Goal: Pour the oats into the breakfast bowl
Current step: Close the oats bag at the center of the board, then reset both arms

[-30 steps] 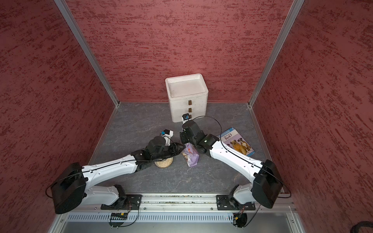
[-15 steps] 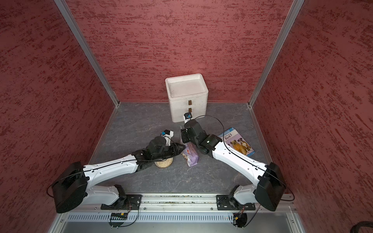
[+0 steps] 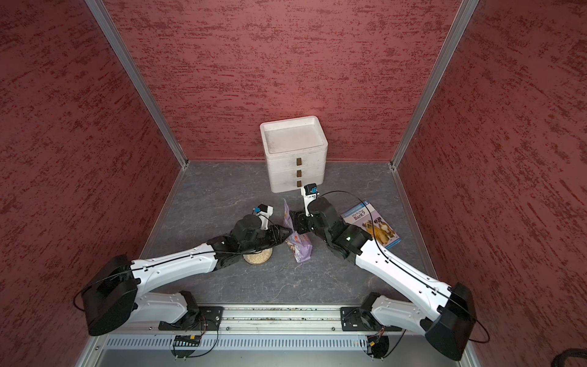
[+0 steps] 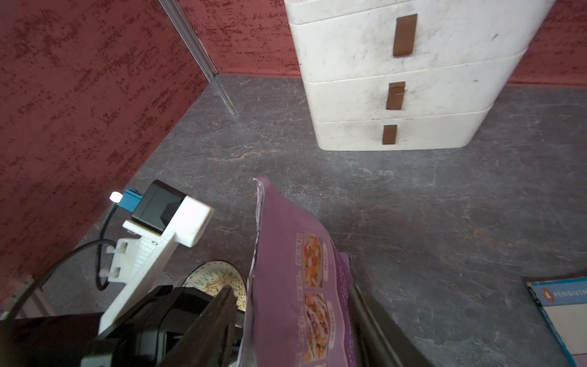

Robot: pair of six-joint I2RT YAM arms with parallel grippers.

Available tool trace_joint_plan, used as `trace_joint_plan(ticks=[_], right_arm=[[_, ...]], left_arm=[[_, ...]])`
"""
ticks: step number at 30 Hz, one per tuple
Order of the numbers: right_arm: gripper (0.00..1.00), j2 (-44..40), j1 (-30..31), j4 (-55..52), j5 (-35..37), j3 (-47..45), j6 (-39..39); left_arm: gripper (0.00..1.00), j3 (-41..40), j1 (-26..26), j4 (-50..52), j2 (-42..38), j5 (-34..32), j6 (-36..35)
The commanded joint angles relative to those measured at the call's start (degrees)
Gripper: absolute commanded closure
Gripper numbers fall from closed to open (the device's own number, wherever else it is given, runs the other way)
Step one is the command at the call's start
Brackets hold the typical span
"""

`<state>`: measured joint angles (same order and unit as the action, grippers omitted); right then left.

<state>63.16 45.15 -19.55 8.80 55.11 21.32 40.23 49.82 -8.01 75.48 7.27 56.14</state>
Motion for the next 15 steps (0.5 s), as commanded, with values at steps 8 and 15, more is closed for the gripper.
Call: trace_joint_plan(ticks=[8, 15], right_arm=[[0.27, -9.36, -0.41, 2.83, 2.50, -3.61, -0.28], [0.21, -12.45, -0.41, 2.65, 6.06, -5.12, -2.74]], left_arm=[[0.47, 2.33, -1.01, 7.33, -8.40, -4.37, -6.25], [0.44, -2.62, -3.31, 7.46, -16.37, -7.20, -6.81]])
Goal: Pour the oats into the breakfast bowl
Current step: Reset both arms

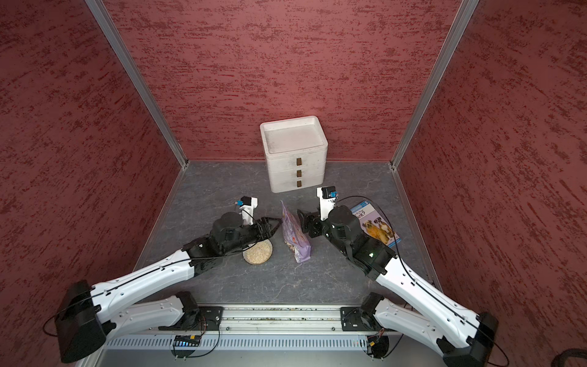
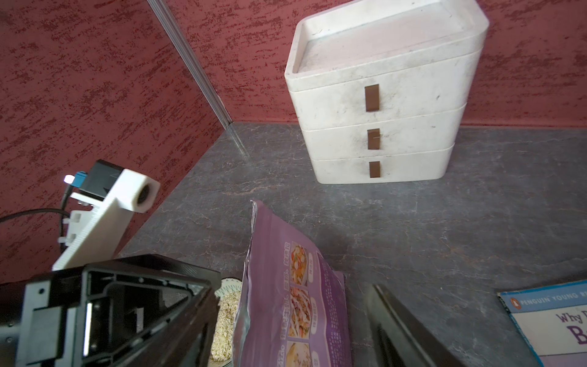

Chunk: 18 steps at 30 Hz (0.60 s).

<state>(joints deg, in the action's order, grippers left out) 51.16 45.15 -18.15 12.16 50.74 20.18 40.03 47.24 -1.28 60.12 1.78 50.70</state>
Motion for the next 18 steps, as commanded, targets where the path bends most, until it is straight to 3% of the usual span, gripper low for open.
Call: trace_joint_plan(ticks=[1, 7, 11, 12, 16, 18], right_arm=[[0.21, -0.40, -0.42, 1.18, 2.71, -0.78, -1.66], [0.19, -0.26, -0.41, 1.25, 4.63, -1.46, -0.93], [0.07, -0.60, -0.41, 0.15, 13.73, -1.20, -1.74], [0.02, -0.88, -0.41, 0.83, 16.54, -1.76, -2.59], [0.01, -2.07, -0.52, 8.76, 23.59, -5.46, -11.78], [0.01, -0.82, -1.82, 11.65, 28.04, -5.59, -15.38]], left_arm=[[0.45, -2.59, -0.90, 0.64, -1.29, -1.67, -1.24], [0.42, -1.24, -1.58, 3.54, -2.74, -1.82, -3.89], [0.33, 2.98, -2.81, 11.78, -5.62, -6.23, -11.14], [0.31, 3.94, -3.48, 13.41, -6.54, -7.31, -12.96], [0.19, 6.31, -7.78, 16.73, -10.14, -10.80, -19.31], [0.08, 7.86, -12.69, 18.93, -10.13, -13.69, -20.98]])
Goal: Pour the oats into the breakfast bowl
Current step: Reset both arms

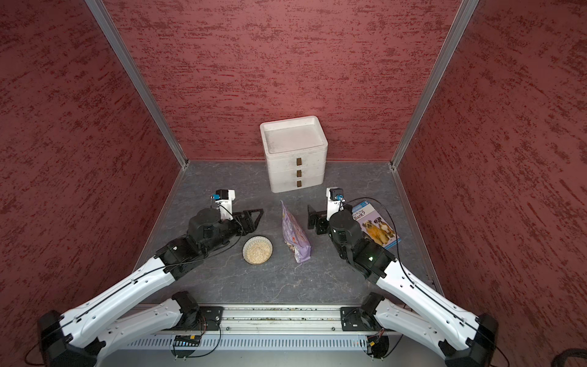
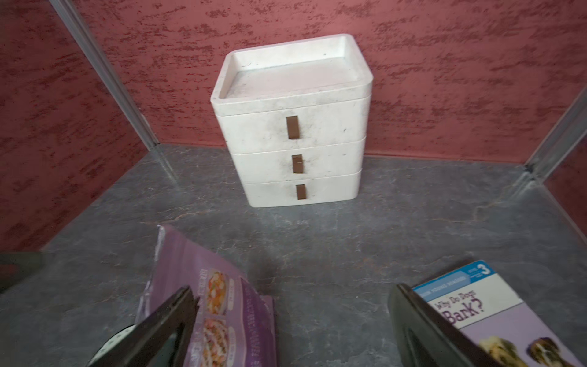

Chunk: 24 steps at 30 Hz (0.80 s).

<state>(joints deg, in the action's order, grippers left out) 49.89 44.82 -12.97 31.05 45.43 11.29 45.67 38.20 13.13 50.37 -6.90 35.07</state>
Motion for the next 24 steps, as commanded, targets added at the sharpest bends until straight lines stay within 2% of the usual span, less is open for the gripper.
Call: trace_joint_plan(ticks=[1, 3, 5, 8, 10, 12, 14, 19, 24], right_arm=[[0.02, 1.09, -3.31, 8.16, 9.65, -0.71, -7.54], [0.01, 2.49, -9.35, 11.66, 6.43, -2.13, -6.86], [0.01, 4.74, -16.90, 14.90, 0.91, -3.64, -5.27], [0.02, 9.38, -26.69, 20.42, -3.77, -5.40, -4.99], [0.02, 13.22, -31.92, 25.26, -6.04, -7.18, -5.54], [0.02, 16.33, -34.84, 31.37, -7.38, -9.60, -7.88], [0.02, 19.20, -36.55, 37.24, -8.22, -12.14, -9.59], [0.02, 24.63, -39.40, 43.31, -10.53, -15.87, -8.67], [0.02, 29.11, -40.02, 51.37, -12.96, -20.51, -11.68]], left_arm=[[0.02, 2.92, -6.32, 4.99, 0.24, -5.77, -5.95], [0.00, 3.70, -12.18, 4.29, 1.93, -6.47, -6.92], [0.00, 3.31, -19.67, 0.72, 4.13, -4.01, -8.31], [0.00, 3.50, -28.77, -1.91, 9.28, -0.90, -8.92], [0.00, 2.92, -34.05, -4.12, 12.39, 1.54, -9.67], [0.00, 1.90, -37.51, -7.01, 14.40, 0.24, -9.82], [0.00, -2.11, -39.38, -14.79, 15.78, -0.95, -12.49], [0.00, -12.92, -41.44, -31.53, 18.28, -6.98, -17.86], [0.00, -13.88, -41.89, -30.04, 23.23, -11.54, -21.51]])
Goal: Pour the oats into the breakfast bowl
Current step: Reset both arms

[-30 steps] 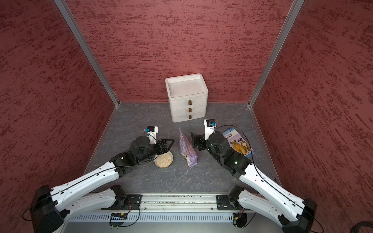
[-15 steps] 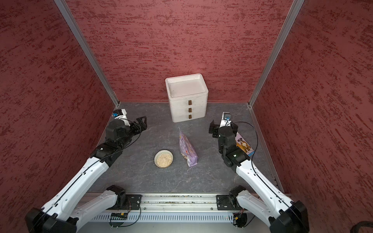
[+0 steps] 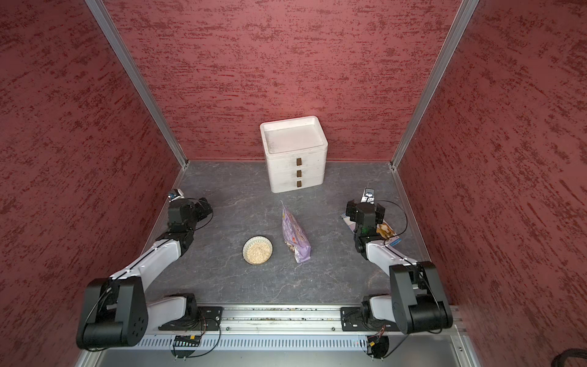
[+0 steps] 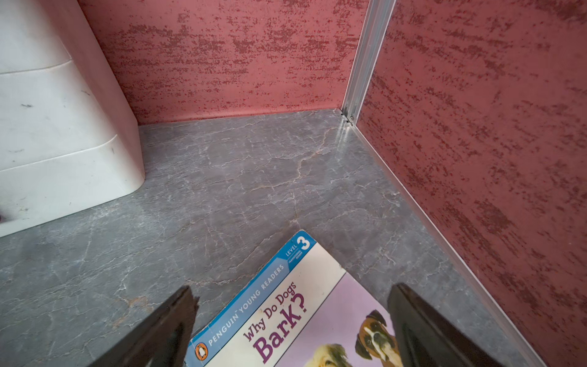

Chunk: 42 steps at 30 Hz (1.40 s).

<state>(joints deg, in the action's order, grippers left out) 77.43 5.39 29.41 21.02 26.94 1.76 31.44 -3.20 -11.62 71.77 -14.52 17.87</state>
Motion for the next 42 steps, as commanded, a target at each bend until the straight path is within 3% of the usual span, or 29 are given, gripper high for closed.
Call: trace_joint_plan(ticks=[1, 5, 12, 17, 19, 26, 42], right_arm=[[0.02, 1.67, -0.66, 9.78, -4.02, -2.38, -2.39], [0.01, 4.39, -0.92, 18.99, -7.55, -5.20, -2.30], [0.02, 12.06, -1.22, 31.38, -10.38, -8.21, -3.40], [0.02, 11.63, -1.30, 27.83, -9.25, -6.87, -2.71], [0.02, 11.38, -1.30, 25.93, -8.81, -6.13, -2.32], [0.02, 11.53, -1.32, 26.30, -8.60, -6.26, -2.33], [0.02, 11.60, -1.34, 26.18, -8.80, -6.10, -2.37]], left_arm=[[0.00, 0.21, -0.58, -6.50, 3.64, -3.69, -5.24], [0.00, -1.99, -1.60, -18.08, 9.25, 5.88, -12.25], [0.00, -3.68, -3.02, -24.30, 11.04, 13.11, -11.59], [0.00, -10.29, -1.56, -35.95, 10.00, 16.26, -14.24], [0.00, -11.75, 0.19, -44.61, 15.12, 17.24, -17.05], [0.00, -11.60, 2.66, -43.46, 15.90, 7.70, -16.65], [0.00, -11.14, 3.34, -43.23, 16.05, 7.93, -17.87]])
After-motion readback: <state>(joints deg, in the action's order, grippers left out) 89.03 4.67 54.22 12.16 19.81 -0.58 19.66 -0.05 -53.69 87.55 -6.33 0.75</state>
